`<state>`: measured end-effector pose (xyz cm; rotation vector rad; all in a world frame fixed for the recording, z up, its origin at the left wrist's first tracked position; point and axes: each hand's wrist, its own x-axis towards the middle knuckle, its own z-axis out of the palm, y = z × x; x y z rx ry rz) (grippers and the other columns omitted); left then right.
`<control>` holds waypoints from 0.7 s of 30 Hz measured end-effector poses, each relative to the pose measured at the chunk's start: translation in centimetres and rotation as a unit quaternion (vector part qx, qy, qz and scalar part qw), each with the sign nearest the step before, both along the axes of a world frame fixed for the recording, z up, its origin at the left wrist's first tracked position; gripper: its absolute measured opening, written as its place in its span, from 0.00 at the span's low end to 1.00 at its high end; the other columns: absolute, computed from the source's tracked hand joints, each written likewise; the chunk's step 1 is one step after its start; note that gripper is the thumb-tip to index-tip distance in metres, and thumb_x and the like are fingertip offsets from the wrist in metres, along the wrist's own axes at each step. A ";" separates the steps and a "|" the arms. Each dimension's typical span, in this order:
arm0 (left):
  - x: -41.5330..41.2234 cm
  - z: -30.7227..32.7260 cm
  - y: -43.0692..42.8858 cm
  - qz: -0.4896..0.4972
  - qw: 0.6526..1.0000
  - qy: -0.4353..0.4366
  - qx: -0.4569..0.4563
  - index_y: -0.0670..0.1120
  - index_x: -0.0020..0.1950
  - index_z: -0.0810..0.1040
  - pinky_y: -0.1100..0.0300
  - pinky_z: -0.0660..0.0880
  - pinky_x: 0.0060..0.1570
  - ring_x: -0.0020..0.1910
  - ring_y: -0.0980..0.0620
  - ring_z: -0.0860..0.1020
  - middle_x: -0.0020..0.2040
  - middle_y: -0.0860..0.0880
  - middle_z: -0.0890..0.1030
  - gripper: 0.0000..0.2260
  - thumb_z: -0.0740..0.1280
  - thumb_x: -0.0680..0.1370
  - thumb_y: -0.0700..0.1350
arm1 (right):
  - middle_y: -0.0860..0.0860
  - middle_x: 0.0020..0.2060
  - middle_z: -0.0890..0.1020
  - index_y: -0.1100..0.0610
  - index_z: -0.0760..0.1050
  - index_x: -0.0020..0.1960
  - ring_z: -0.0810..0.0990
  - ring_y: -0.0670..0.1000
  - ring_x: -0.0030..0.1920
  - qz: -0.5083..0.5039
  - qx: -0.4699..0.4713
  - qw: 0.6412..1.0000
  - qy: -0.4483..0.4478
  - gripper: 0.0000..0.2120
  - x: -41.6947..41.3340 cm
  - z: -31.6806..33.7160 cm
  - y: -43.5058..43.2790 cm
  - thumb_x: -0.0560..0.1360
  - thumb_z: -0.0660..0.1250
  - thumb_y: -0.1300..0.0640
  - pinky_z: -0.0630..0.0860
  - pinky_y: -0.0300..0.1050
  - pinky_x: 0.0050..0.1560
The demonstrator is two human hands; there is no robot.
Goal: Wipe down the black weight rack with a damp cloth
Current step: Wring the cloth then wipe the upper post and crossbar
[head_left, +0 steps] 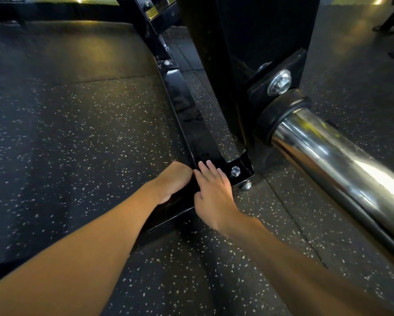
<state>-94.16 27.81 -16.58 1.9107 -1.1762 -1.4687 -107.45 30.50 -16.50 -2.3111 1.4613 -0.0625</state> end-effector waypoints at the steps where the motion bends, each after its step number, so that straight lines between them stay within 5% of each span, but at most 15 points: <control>1: 0.2 0.2 0.3 0.002 1.000 0.029 -0.011 0.43 0.53 0.84 0.52 0.79 0.57 0.51 0.46 0.83 0.48 0.43 0.85 0.15 0.56 0.82 0.38 | 0.51 0.81 0.46 0.58 0.49 0.81 0.36 0.47 0.79 0.001 0.001 1.000 0.000 0.29 0.1 0.0 0.0 0.81 0.52 0.58 0.33 0.44 0.77; 9: -0.7 0.1 -1.0 0.019 0.996 -0.022 0.081 0.42 0.59 0.80 0.49 0.75 0.61 0.53 0.44 0.79 0.53 0.42 0.82 0.14 0.57 0.82 0.45 | 0.51 0.81 0.47 0.59 0.50 0.80 0.37 0.47 0.79 -0.008 0.010 1.000 -0.003 0.29 0.2 0.0 -0.1 0.81 0.53 0.58 0.34 0.45 0.77; 15: 0.2 1.2 0.3 0.082 0.986 0.119 -0.088 0.35 0.43 0.80 0.57 0.71 0.36 0.35 0.50 0.74 0.35 0.44 0.79 0.12 0.56 0.75 0.33 | 0.49 0.80 0.52 0.47 0.43 0.81 0.41 0.45 0.79 -0.054 0.046 0.993 -0.095 0.38 0.6 1.2 0.5 0.77 0.56 0.64 0.35 0.40 0.74; 19: 0.8 3.0 2.3 0.172 0.963 0.180 -0.106 0.38 0.42 0.81 0.48 0.77 0.49 0.44 0.43 0.79 0.41 0.40 0.83 0.16 0.54 0.77 0.33 | 0.46 0.77 0.61 0.43 0.46 0.80 0.62 0.52 0.72 -0.137 0.173 0.954 -0.204 0.40 0.7 3.9 1.0 0.77 0.61 0.65 0.65 0.44 0.67; 21: 2.2 5.3 4.0 0.210 0.947 0.226 -0.088 0.39 0.48 0.82 0.46 0.77 0.59 0.52 0.39 0.82 0.49 0.39 0.85 0.18 0.52 0.78 0.32 | 0.42 0.72 0.67 0.44 0.49 0.80 0.67 0.46 0.64 -0.201 0.230 0.901 -0.307 0.37 1.9 6.5 1.9 0.78 0.61 0.64 0.64 0.42 0.61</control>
